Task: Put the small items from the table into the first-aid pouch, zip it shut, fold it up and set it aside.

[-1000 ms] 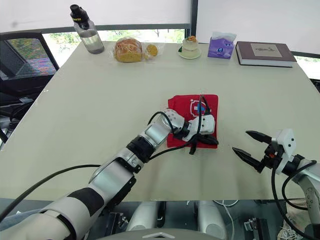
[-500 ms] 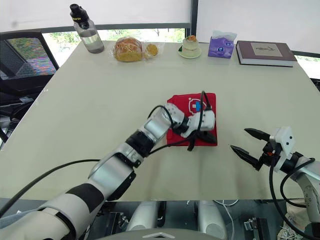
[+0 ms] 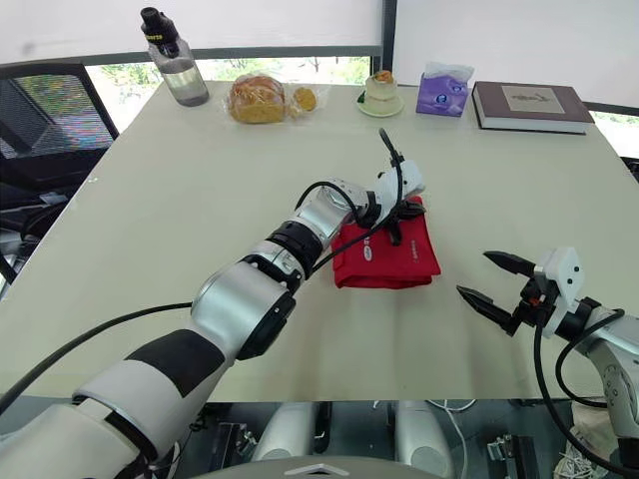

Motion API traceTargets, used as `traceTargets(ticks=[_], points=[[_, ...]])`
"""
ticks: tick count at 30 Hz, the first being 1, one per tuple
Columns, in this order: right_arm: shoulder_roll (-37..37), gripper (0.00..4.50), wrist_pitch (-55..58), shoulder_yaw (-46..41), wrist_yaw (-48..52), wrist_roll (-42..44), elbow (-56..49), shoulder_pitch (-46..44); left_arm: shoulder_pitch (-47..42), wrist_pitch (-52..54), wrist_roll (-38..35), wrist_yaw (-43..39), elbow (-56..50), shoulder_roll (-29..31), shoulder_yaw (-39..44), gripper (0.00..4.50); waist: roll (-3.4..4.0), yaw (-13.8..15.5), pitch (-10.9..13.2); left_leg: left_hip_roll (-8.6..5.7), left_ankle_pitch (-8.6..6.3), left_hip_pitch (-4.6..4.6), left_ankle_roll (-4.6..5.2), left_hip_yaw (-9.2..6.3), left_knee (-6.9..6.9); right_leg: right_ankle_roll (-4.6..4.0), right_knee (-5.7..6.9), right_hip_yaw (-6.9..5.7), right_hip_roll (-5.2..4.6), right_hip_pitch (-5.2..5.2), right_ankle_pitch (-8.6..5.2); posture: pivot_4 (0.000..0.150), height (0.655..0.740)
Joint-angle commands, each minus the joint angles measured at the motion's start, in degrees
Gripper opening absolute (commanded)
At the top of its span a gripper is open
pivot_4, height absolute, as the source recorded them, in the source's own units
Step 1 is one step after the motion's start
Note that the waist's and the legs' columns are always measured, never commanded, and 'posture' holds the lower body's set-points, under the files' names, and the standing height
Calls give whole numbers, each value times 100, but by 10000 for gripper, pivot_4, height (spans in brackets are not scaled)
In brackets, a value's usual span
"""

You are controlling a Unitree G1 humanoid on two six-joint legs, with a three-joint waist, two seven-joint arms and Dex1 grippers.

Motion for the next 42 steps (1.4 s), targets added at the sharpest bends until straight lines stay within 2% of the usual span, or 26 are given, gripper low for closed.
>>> traceTargets(ticks=[1,9,13,18,24,27,30,33,36,39,41,42], points=[[-63,45000,-62,-219,-6,93,-236,65,23,506,-171,633,326,6,518,364,1,0,-1,0,0,0,0,0,0,0,0,0,0,0,0,1500,7400],[-57,45000,4,-185,-154,98,-389,65,101,488,-12,1393,360,315,875,364,3,-18,-3,0,0,5,-1,0,-3,0,1,1,1,2,0,1500,7400],[-73,45000,-37,-168,-191,92,-273,-139,-76,-328,-88,890,245,521,1055,364,2,-19,-1,0,0,4,-1,2,-5,0,0,2,1,1,1,1500,7400],[-67,45000,-67,-155,-172,61,-164,-240,-299,-760,-370,495,178,818,1467,364,0,27,1,-1,0,-2,-2,2,-8,-11,-3,-1,0,-2,7,1500,7400],[5,45000,-185,-183,-225,22,-18,-375,-300,-1188,-887,-1165,-213,1751,1971,364,-2,-30,9,-1,0,-2,-2,3,-11,-23,-1,0,0,-6,14,1500,7400],[16,45000,-180,-185,-217,67,63,-445,1,-1181,-996,-2096,-602,2164,1930,364,-1,-16,8,0,1,1,-2,4,-17,-24,0,0,0,-5,15,1500,7400],[29,45000,-191,-123,-166,63,233,-575,613,-705,-1312,-3027,-1587,2646,1925,364,0,-22,8,2,1,1,-2,10,-14,-25,1,4,-1,-5,15,1500,7400],[35,45000,-196,-68,-89,56,390,-679,1603,260,-1862,-3305,-3436,3060,2063,7587,4,-39,11,5,1,1,-2,10,-12,-26,4,5,-1,-6,15,1500,7400],[14,45000,-179,-49,26,94,522,-774,2637,1426,-2428,-3351,-5385,3443,2079,21911,5,-49,13,11,1,-1,-2,6,-14,-27,5,1,-3,-6,16,1500,7400],[-20,45000,92,19,24,154,676,-976,3478,2352,-2917,-3328,-6851,3862,2071,36598,6,-14,14,11,1,-1,-2,4,-10,-28,8,-1,-4,-5,16,1500,7400],[-13,45000,435,164,-90,175,727,-1167,3869,2712,-3136,-3243,-7507,4063,2079,44081,7,19,14,12,1,3,-2,1,-2,-28,8,-5,-5,2,16,1500,7400],[-1,45000,562,262,-116,152,747,-1268,4021,2868,-3249,-3188,-7785,4137,2092,44081,7,16,14,12,1,3,-2,-4,4,-29,8,-11,-6,6,15,1500,7400]])
